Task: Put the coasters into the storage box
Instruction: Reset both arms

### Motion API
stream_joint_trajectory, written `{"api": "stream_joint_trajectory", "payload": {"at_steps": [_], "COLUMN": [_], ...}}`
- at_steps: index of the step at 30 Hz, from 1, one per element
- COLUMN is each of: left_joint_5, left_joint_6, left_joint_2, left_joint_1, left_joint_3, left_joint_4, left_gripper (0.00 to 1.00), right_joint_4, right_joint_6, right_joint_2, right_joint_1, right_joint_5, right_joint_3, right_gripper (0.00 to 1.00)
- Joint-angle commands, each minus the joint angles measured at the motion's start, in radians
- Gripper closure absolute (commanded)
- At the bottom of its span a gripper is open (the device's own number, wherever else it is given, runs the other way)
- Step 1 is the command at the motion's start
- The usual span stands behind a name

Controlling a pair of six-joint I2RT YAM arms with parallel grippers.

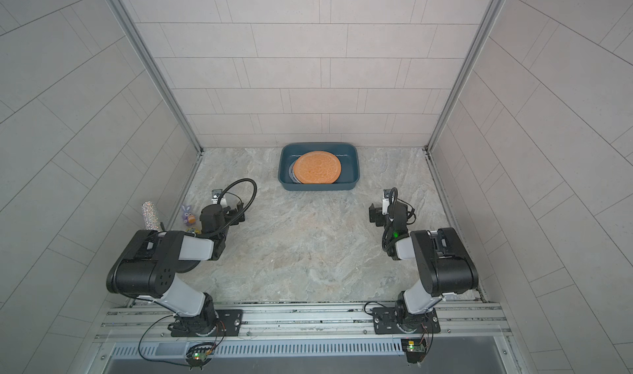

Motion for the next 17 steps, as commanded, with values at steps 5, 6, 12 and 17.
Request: {"api": "stream_joint_trajectory", "payload": {"at_steps": [5,6,12,17], "left_joint_5": [-0.023,-0.024,-0.027,-0.024], "left_joint_6": [-0.005,-0.005,-0.007,-0.007], "left_joint_2": [0.000,0.000,-0.002,-0.001], "left_joint_1": [0.005,0.004,0.005,0.004], "left_joint_3": [0.008,0.007,0.009,0.009], "left_joint_4": [0.053,0.050,0.049,0.048], "left_gripper": [0.00,0.00,0.00,0.00], "right_joint_4": [0.182,0.183,0.167,0.176], "right_joint_6": [-0.051,-0.050,-0.051,-0.050], "right_joint_2": [0.014,0.015,0.017,0.013], "right_joint_1": [0.067,0.067,0.067,0.067], "right_joint_5": [0.172,0.171,0.174,0.173], "right_joint_3": [-0.044,-0.044,-0.034,-0.039], "right_gripper": [0.00,0.00,0.00,0.00]}}
